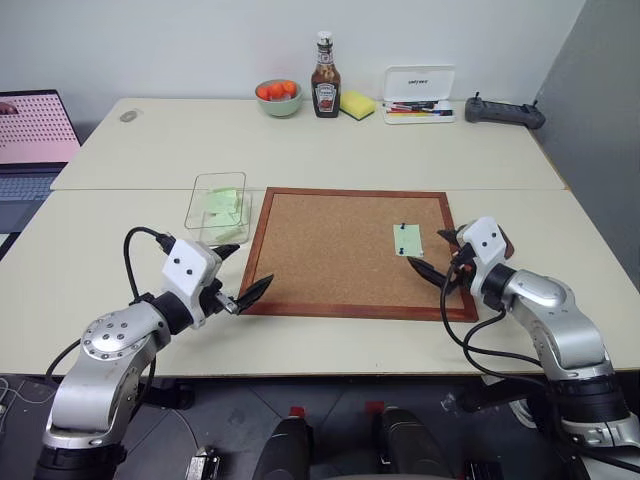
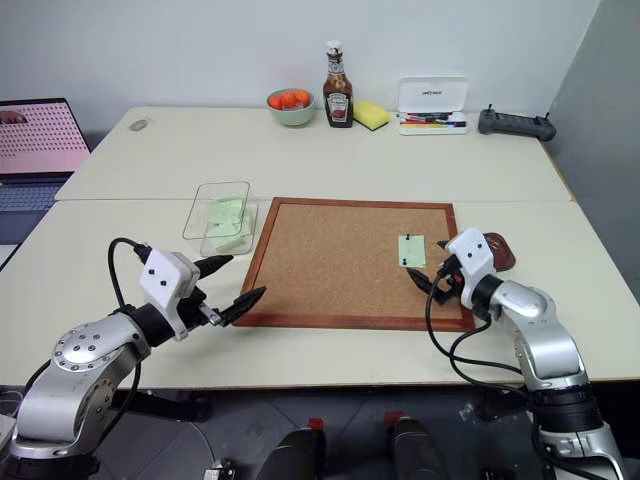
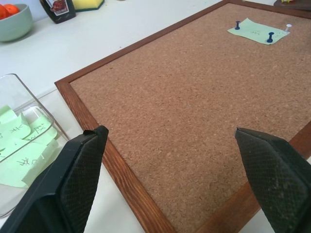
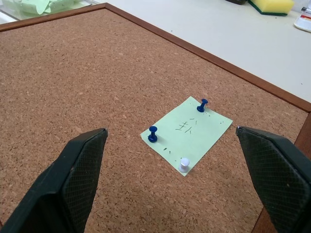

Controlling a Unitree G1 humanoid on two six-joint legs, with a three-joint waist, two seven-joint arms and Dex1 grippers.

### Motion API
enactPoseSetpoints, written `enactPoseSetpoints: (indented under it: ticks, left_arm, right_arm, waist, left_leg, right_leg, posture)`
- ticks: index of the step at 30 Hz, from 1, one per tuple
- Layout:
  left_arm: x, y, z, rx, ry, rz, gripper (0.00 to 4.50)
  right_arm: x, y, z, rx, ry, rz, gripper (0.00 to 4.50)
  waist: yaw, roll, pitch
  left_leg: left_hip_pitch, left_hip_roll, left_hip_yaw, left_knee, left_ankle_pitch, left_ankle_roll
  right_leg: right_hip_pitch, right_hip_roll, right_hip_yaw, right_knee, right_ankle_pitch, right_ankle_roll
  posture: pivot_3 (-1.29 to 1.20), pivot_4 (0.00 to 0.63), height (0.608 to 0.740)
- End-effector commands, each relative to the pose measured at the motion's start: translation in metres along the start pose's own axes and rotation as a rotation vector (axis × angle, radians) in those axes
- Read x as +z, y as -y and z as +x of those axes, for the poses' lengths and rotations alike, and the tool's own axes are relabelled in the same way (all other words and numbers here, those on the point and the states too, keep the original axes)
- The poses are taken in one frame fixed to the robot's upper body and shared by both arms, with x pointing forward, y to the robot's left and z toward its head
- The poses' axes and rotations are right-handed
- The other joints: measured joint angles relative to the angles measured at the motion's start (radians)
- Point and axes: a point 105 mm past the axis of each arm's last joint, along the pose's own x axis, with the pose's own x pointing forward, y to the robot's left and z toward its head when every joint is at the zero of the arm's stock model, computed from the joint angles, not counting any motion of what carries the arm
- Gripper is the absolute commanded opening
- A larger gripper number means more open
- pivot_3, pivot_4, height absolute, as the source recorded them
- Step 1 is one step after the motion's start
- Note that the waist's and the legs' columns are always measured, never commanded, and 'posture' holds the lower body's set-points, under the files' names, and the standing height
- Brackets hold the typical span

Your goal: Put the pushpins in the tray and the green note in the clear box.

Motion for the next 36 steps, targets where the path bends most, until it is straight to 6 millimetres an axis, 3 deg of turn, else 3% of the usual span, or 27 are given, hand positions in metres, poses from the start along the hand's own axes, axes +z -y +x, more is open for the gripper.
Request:
enactPoseSetpoints:
  ticks: [1,15,25,36]
  left_arm:
    - [0.016,0.001,0.0,-0.011,0.066,0.028,4.43]
    - [0.019,-0.005,0.006,-0.02,0.038,0.01,4.43]
    - [0.031,0.005,0.036,-0.12,0.059,0.006,4.43]
    - [0.041,0.038,0.074,-0.326,0.096,-0.037,2.5]
  right_arm:
    - [0.013,0.002,-0.004,-0.005,0.056,-0.02,4.5]
    - [0.012,-0.003,-0.006,0.014,0.059,-0.016,4.5]
    - [0.014,-0.005,-0.004,0.02,0.066,-0.012,4.5]
    - [0.019,-0.011,-0.001,0.021,0.087,0.01,4.5]
  waist:
    - [0.0,0.0,0.0]
    - [0.0,0.0,0.0]
    - [0.0,0.0,0.0]
    - [0.0,0.0,0.0]
  left_leg:
    - [0.0,0.0,0.0,0.0,0.0,0.0]
    - [0.0,0.0,0.0,0.0,0.0,0.0]
    - [0.0,0.0,0.0,0.0,0.0,0.0]
    - [-0.001,-0.001,0.0,0.0,0.0,0.0]
  right_leg:
    - [0.0,0.0,0.0,0.0,0.0,0.0]
    - [0.0,0.0,0.0,0.0,0.0,0.0]
    - [0.0,0.0,0.0,0.0,0.003,0.005]
    - [0.0,0.0,0.0,0.0,0.003,0.005]
  posture:
    - [0.0,0.15,0.74]
    - [0.0,0.15,0.74]
    - [0.0,0.15,0.74]
    - [0.0,0.15,0.74]
